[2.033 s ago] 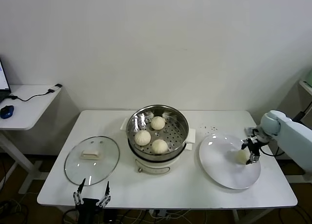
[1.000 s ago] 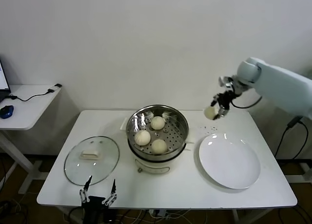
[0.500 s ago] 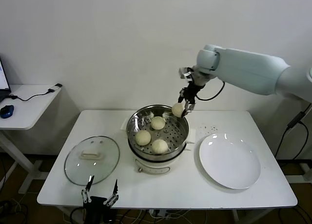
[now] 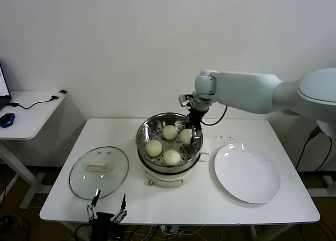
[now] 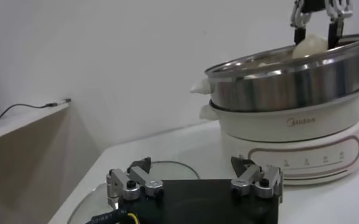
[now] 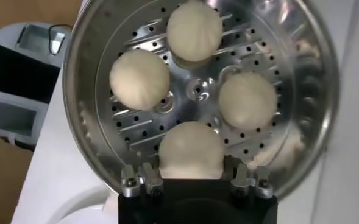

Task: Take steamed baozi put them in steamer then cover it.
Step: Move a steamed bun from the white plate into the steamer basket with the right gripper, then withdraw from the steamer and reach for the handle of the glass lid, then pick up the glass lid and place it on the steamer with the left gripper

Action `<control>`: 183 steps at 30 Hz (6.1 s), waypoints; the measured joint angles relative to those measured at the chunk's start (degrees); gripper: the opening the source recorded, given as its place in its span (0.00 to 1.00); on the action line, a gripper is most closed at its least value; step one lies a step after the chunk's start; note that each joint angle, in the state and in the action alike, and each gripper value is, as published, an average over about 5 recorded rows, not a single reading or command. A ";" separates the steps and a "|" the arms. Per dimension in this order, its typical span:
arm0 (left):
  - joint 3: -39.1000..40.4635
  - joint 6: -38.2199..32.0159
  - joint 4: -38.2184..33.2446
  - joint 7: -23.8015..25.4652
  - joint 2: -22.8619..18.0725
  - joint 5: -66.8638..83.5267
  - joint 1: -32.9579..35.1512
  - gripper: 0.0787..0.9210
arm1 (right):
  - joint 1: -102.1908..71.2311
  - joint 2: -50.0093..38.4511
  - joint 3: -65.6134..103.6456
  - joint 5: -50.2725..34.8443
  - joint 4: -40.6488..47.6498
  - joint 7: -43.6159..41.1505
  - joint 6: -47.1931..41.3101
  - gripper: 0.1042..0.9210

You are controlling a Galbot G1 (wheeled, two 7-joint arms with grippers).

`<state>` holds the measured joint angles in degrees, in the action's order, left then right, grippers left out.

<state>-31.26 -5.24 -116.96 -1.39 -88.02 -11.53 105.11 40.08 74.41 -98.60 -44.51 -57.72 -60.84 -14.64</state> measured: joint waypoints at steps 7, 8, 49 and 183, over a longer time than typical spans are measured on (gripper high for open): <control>0.02 -0.03 0.52 -0.01 0.00 0.09 -0.17 0.88 | -2.11 1.07 -0.08 0.72 1.23 0.58 0.02 0.71; 0.02 -0.03 0.56 -0.01 0.00 0.10 -0.18 0.88 | -2.36 1.15 -0.07 0.86 1.42 0.69 0.05 0.71; 0.68 1.77 -2.28 -0.29 0.46 -2.87 -2.47 0.88 | -4.56 -24.99 18.04 -8.67 -12.77 18.45 17.76 0.88; 8.95 34.94 -1.72 1.70 25.62 -61.95 -28.98 0.08 | -113.27 -15.83 131.14 22.99 -27.31 41.48 21.56 0.88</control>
<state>-22.31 29.70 -118.68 0.30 -62.41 -73.48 76.13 -73.19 58.58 32.55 -21.53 -85.02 -19.36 6.92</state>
